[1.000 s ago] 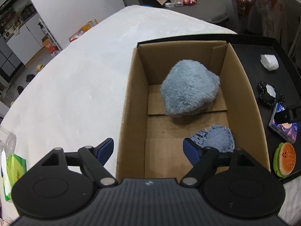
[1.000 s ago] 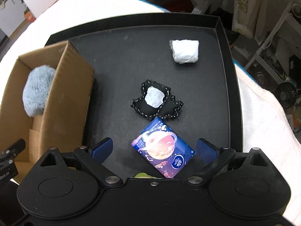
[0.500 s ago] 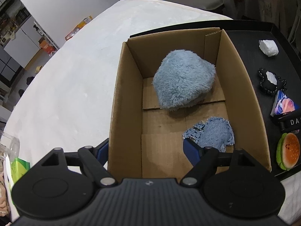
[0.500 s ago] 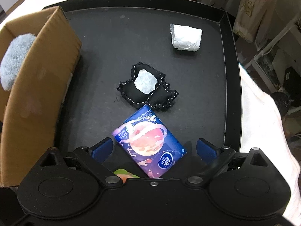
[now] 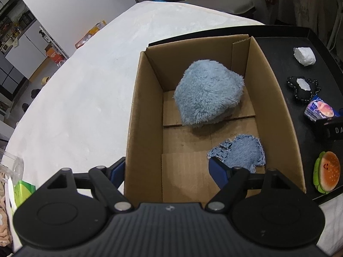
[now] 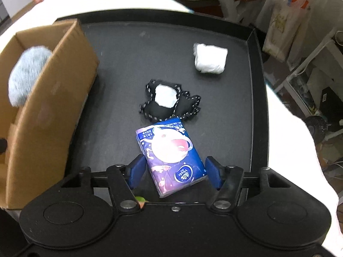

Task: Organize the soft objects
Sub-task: 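Carry the tissue pack with the right gripper over the box, then lower the purple tissue pack into the box and open the right gripper, then reach the right gripper to the black felt cloth and grasp it, then carry the black felt cloth with the right gripper and release it into the box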

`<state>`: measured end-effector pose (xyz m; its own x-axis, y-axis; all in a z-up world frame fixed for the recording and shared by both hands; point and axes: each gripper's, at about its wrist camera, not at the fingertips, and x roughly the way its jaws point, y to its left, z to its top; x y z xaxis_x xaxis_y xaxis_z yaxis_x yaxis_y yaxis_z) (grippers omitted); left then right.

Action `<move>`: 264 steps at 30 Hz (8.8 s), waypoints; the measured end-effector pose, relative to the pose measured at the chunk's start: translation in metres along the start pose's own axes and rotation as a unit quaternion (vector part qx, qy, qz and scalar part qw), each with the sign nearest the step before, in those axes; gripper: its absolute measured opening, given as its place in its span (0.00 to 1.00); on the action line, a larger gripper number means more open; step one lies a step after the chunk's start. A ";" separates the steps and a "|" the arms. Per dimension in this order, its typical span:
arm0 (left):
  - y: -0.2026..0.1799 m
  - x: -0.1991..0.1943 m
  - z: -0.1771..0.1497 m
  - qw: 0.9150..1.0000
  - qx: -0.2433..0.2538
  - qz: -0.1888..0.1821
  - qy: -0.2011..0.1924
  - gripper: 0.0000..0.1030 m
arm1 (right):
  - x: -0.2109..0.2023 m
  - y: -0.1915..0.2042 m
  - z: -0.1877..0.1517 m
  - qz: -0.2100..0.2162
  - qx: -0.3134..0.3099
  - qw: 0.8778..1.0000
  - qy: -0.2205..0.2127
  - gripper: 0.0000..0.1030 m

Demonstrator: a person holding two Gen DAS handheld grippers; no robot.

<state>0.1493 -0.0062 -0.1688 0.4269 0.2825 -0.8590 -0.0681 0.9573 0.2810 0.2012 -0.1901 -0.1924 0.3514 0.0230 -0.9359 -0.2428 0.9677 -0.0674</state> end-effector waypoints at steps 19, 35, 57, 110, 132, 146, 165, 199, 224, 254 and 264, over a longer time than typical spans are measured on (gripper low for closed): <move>0.017 -0.014 -0.003 0.998 -0.041 -0.033 -0.027 0.77 | -0.040 0.003 0.010 0.030 0.002 0.997 -0.068 0.57; 0.036 -0.015 -0.006 0.993 -0.081 -0.060 -0.067 0.76 | -0.090 0.014 0.032 0.068 0.030 0.989 -0.129 0.57; 0.067 0.003 -0.016 0.982 -0.148 -0.109 -0.046 0.36 | -0.112 0.070 0.052 0.114 0.023 0.983 -0.145 0.57; 0.072 0.010 -0.018 0.983 -0.153 -0.092 -0.033 0.18 | -0.097 0.090 0.072 0.146 0.072 0.975 -0.149 0.70; 0.046 0.000 -0.009 0.994 -0.100 -0.037 -0.039 0.60 | -0.078 0.039 0.056 0.096 0.087 0.983 -0.130 0.75; 0.012 0.003 0.000 0.999 -0.027 0.010 -0.020 0.75 | -0.053 -0.007 0.055 0.069 0.124 0.984 -0.108 0.75; -0.013 0.013 0.007 0.999 0.025 0.038 0.014 0.86 | -0.003 -0.045 0.054 0.049 0.159 0.985 -0.050 0.87; -0.003 0.003 0.003 1.000 0.007 0.022 -0.011 0.86 | 0.005 -0.038 0.044 0.059 0.137 0.988 -0.043 0.22; 0.052 -0.017 -0.010 0.995 -0.069 -0.065 -0.039 0.85 | -0.076 -0.015 0.044 0.106 0.116 0.981 -0.117 0.22; 0.082 0.005 -0.022 0.985 -0.114 -0.127 -0.038 0.19 | -0.098 0.086 0.051 0.183 0.022 0.975 -0.122 0.24; 0.089 0.012 -0.025 0.980 -0.127 -0.146 -0.037 0.10 | -0.093 0.117 0.051 0.193 0.002 0.975 -0.109 0.25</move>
<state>0.1255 0.0842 -0.1644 0.5249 -0.0031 -0.8512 -0.1511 0.9838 -0.0968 0.1867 -0.0665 -0.0959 0.4177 0.4386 -0.7957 -0.3920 0.8771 0.2777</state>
